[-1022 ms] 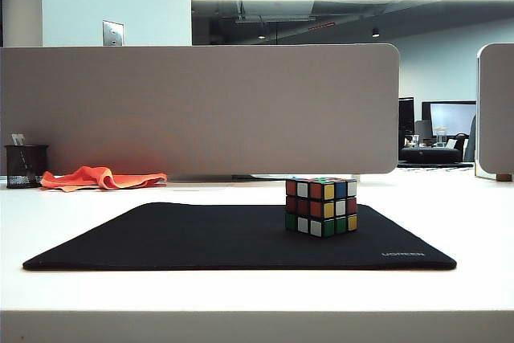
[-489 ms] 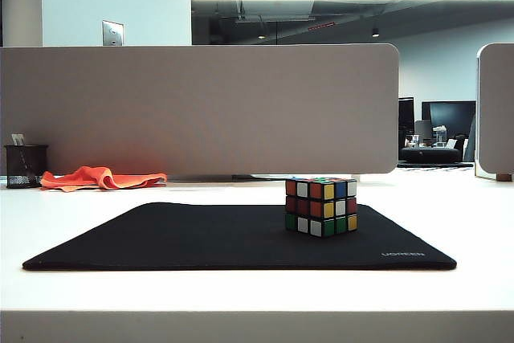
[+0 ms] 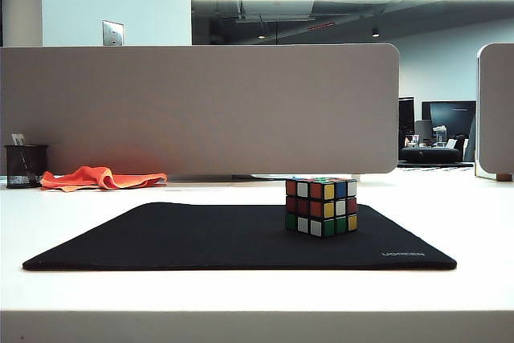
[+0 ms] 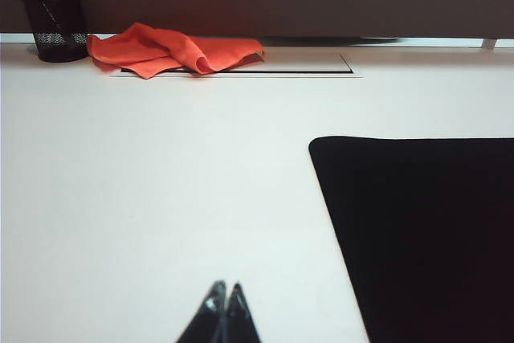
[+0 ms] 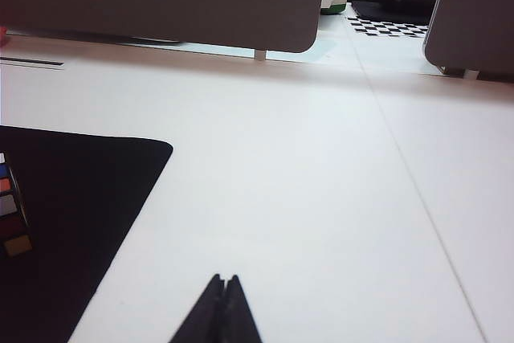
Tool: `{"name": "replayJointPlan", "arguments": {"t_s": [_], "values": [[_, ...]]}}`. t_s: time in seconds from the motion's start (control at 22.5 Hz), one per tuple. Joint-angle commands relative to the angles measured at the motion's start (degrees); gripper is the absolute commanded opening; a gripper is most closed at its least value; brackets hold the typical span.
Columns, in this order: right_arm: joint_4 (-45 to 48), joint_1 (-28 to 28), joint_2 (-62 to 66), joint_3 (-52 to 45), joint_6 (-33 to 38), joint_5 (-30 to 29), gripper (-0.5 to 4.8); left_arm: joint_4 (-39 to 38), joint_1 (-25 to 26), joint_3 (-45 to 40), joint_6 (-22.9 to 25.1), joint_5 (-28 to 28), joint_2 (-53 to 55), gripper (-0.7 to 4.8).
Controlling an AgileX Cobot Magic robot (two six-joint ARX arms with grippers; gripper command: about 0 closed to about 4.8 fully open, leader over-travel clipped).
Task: Pick up the cube on the right side of the mouse pad, then place it in the center of the mouse pad.
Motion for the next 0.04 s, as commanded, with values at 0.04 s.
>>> {"name": "replayJointPlan", "arguments": {"t_s": [0.04], "values": [[0.9,0.0,-0.1,-0.3,0.1,0.3,-0.01,0.6,0.0,0.1,0.2,-0.2,0.0,-0.06]]}}
